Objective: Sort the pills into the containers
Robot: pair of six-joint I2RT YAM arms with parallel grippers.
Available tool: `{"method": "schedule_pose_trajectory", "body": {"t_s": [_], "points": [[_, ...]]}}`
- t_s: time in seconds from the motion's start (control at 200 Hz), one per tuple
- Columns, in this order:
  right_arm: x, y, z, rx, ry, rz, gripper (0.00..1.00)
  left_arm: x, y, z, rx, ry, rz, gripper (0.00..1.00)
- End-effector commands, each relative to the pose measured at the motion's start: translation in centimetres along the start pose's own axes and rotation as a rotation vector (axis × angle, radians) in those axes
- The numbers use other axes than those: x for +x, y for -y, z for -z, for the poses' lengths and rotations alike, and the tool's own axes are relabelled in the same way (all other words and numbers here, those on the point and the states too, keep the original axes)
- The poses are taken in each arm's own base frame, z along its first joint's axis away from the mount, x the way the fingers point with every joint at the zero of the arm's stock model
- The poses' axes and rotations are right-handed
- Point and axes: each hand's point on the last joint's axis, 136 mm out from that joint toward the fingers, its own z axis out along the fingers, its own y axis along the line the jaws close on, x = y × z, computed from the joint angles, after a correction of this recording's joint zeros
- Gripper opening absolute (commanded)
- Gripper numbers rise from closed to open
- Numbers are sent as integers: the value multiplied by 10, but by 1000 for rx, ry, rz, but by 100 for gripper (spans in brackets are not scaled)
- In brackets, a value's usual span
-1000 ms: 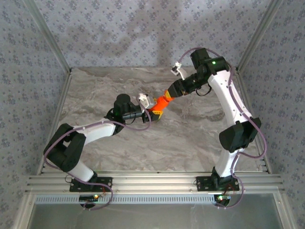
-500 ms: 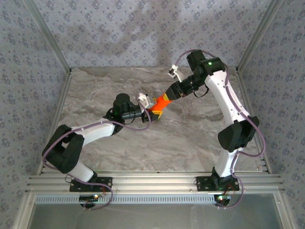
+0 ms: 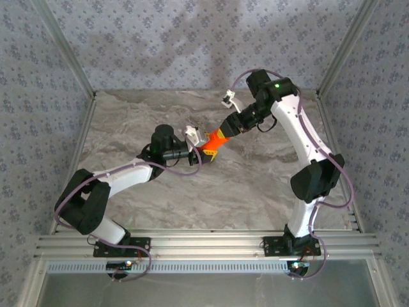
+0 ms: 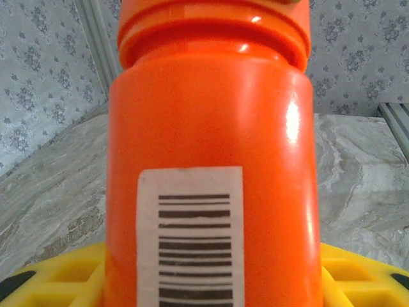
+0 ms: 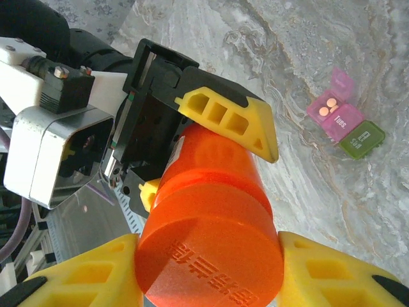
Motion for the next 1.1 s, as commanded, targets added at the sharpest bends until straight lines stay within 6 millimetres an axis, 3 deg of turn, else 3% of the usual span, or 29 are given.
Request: {"method": "schedule_pose_trajectory", "body": {"t_s": [0.0,0.645,1.094], "points": [[3,-3,-5,-25,-28,5,40,-40,5,6,32,84,-97,0],[8,4,-36,-35,-118,-121,40,-54,-9,4,-63,131,-135,0],[-21,9,-49,-51,-20,-274,44,-57,-12,-2,-119,130,-183,0]]}}
